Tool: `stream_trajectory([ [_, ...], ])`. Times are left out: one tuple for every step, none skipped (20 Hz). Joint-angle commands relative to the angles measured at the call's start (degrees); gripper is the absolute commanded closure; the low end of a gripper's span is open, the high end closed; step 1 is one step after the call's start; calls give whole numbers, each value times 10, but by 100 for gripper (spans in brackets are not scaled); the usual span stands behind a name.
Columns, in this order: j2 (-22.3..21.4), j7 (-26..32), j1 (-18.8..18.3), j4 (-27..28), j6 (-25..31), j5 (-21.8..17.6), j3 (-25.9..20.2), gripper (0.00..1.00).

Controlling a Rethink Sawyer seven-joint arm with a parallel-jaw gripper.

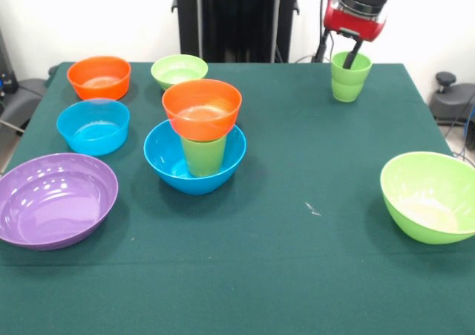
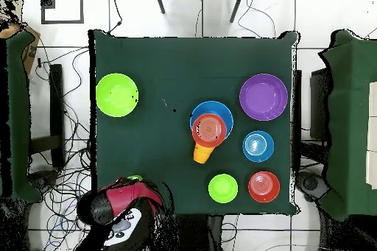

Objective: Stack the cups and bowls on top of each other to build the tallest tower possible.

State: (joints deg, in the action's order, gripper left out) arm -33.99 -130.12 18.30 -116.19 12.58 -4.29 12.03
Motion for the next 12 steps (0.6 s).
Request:
stream_trajectory([
  [14, -65, -13, -8, -37, -4, -24, 0],
  [14, -66, -12, -7, -37, -2, -25, 0],
  [16, -67, -12, -7, -36, -2, -24, 0],
  [17, -68, -11, -6, -36, -1, -23, 0],
  [17, -69, -10, -6, -36, 0, -22, 0],
  [18, -69, -9, -6, -36, 0, -21, 0],
  [18, -70, -8, -5, -36, 1, -21, 0],
  [19, -71, -7, -5, -36, 2, -20, 0],
  [21, -72, -7, -5, -38, 2, -19, 0],
  [26, -74, -7, -2, -41, 3, -17, 0],
  [31, -75, -7, 1, -44, 4, -16, 0],
  [37, -75, -8, 4, -47, 5, -17, 0],
])
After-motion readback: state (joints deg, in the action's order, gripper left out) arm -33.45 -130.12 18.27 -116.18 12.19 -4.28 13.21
